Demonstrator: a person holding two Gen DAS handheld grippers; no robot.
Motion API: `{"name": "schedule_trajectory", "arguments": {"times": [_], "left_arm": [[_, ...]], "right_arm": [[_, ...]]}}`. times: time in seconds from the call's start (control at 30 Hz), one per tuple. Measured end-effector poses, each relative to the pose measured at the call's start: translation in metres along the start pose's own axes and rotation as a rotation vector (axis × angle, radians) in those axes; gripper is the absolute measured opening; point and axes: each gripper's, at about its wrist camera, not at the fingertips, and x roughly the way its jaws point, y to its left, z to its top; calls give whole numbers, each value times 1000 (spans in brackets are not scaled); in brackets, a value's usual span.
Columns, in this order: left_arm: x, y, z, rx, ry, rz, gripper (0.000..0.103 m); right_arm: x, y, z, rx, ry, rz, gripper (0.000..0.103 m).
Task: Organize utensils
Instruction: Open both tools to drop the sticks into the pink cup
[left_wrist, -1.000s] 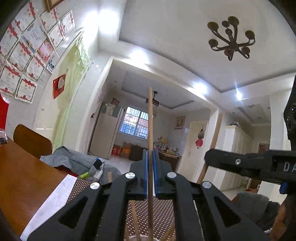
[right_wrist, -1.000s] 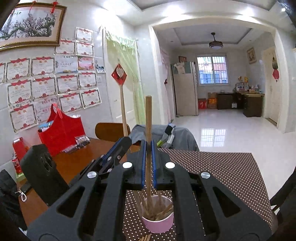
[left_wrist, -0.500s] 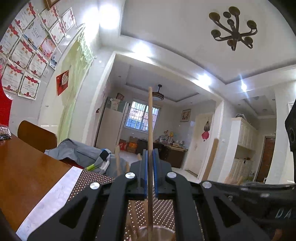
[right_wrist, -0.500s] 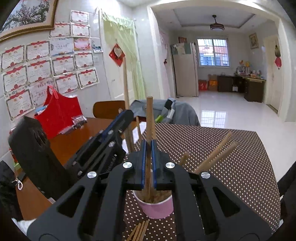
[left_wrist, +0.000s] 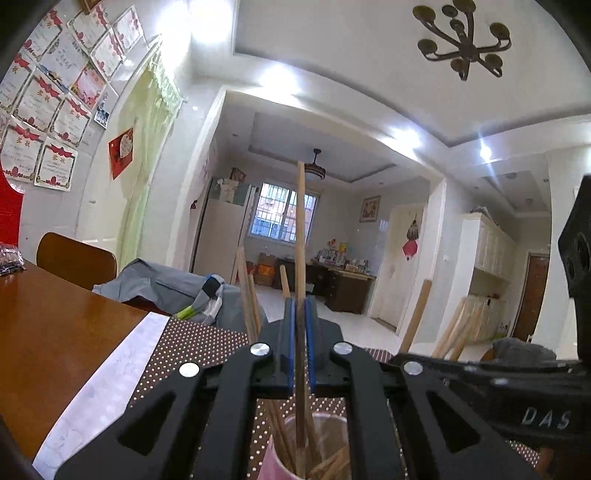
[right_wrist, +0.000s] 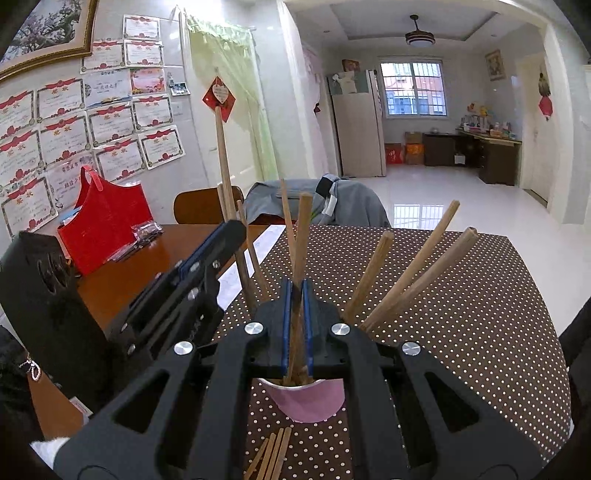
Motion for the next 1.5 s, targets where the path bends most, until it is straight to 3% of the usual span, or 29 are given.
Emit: {"name": "schedule_trajectory", "arguments": {"times": [0.13, 0.23, 0.67, 0.73, 0.8, 0.87, 0.97, 1.07, 1.5], "left_arm": [[-2, 1, -2, 15, 32, -9, 7], [-5, 0, -3, 34, 70, -14, 23], [-43, -5, 13, 31, 86, 1, 39], [-49, -7, 16, 34, 96, 5, 42], [-56, -8, 19, 31, 99, 12, 43], [-66, -9, 23, 29, 98, 17, 50], [-81, -13, 28, 42, 89, 23, 50], [-97, -17, 34, 57, 82, 33, 52], [-140, -34, 37, 102, 130, 59, 56]], "right_arm": [[-3, -1, -1, 11, -3, -7, 7], [-5, -1, -2, 16, -5, -12, 7], [-26, 7, -3, 35, -16, -49, 9], [-30, 10, -3, 33, -21, -55, 21], [-37, 13, -4, 32, -31, -67, 27], [-44, 15, -6, 32, -36, -71, 28], [-56, 17, -9, 34, -47, -76, 30], [-69, 22, -13, 27, -66, -90, 44], [-116, 27, -34, 34, -99, -118, 49]]}}
